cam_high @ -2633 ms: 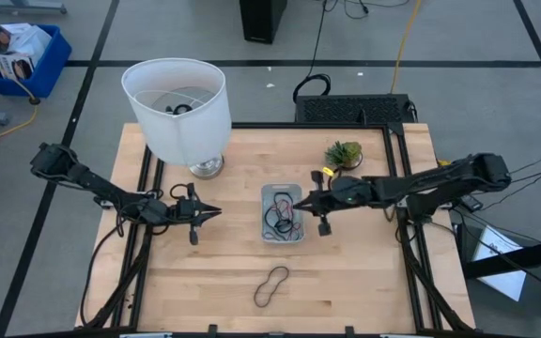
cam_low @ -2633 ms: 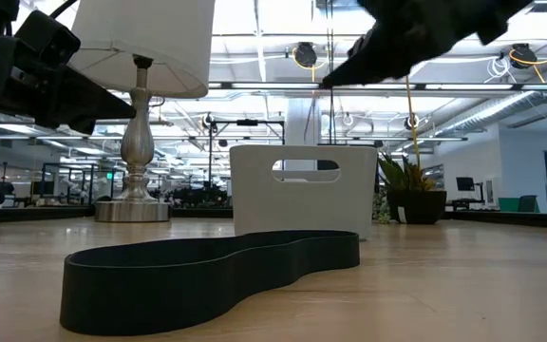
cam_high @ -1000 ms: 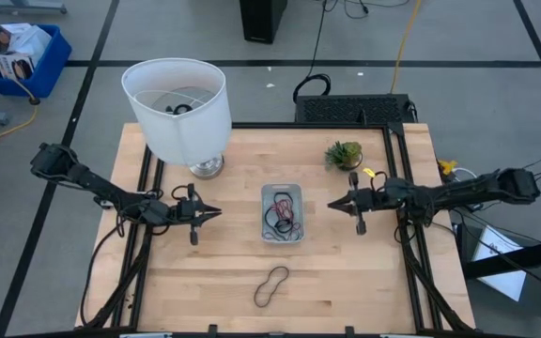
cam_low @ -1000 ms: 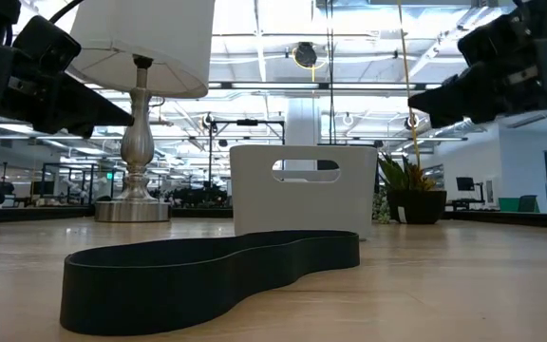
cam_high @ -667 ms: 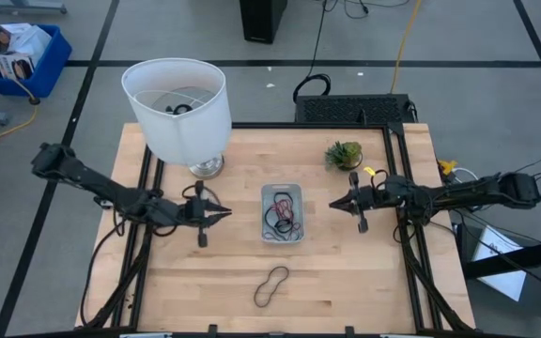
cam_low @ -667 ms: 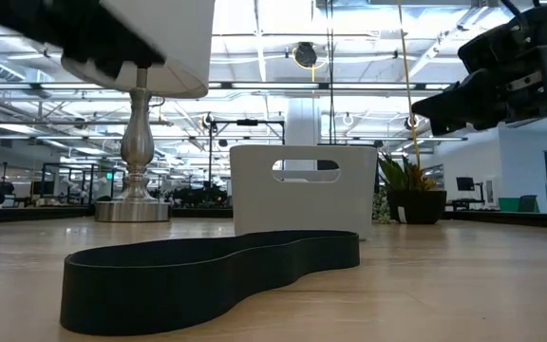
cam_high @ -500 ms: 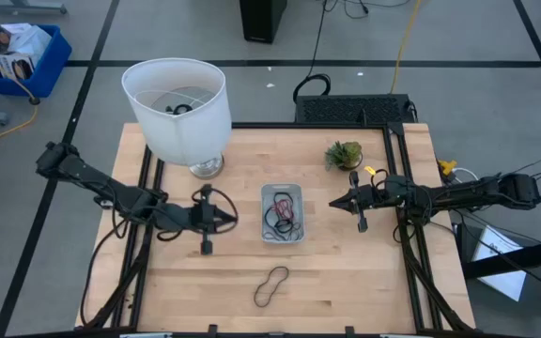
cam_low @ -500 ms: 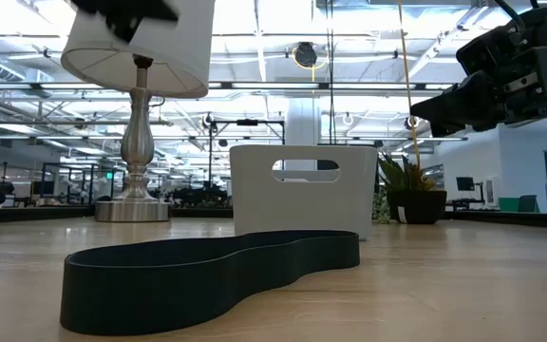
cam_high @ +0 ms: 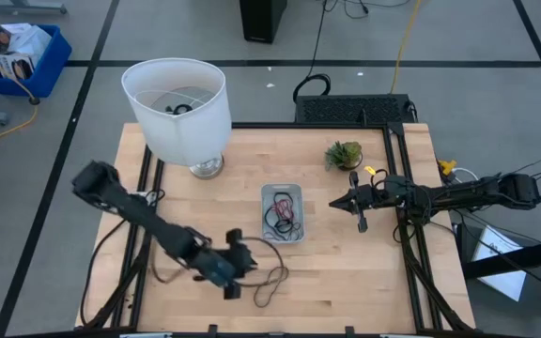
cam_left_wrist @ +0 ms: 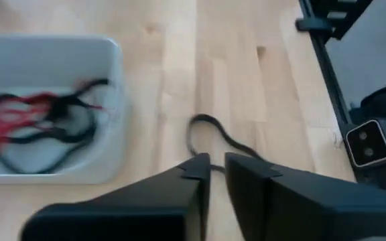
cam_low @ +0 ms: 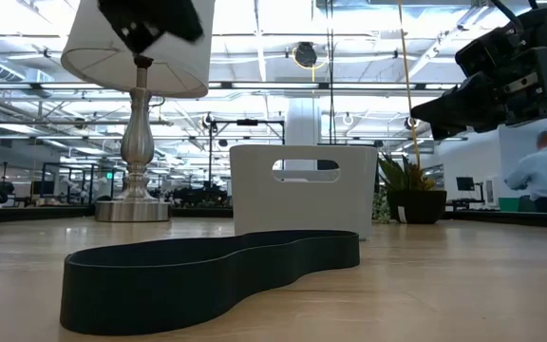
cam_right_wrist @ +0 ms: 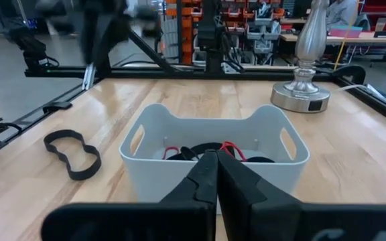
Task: Pick and place rubber bands into bin
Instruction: Put the black rubber band into the gray bin
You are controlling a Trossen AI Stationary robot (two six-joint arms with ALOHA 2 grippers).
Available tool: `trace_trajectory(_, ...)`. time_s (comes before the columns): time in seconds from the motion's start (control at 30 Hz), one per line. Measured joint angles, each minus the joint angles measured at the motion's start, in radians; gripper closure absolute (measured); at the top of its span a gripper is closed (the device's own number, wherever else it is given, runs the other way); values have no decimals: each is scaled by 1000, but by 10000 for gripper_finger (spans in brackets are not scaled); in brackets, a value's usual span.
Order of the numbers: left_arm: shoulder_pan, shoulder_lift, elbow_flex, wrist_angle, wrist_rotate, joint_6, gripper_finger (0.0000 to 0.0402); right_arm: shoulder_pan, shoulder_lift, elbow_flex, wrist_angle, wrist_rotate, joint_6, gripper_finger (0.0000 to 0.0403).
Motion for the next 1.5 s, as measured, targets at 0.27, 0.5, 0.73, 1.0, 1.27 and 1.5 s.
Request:
trace_trajectory(0.27,14,263,160,-23,108,-57,241,0,0,0,8,0,23,403)
trace_trajectory(0.5,37,372,225,-124,159,-66,186,0,0,0,11,0,21,403)
trace_trajectory(0.73,64,391,226,-158,201,-100,183,0,0,0,14,1,-12,403)
trace_trajectory(1.0,65,389,226,-93,271,-168,183,0,0,0,14,1,21,403)
trace_trajectory(1.27,38,389,226,-16,274,-160,183,0,0,0,14,2,34,403)
trace_trajectory(1.5,53,391,226,-51,262,-161,183,0,0,0,22,5,9,403)
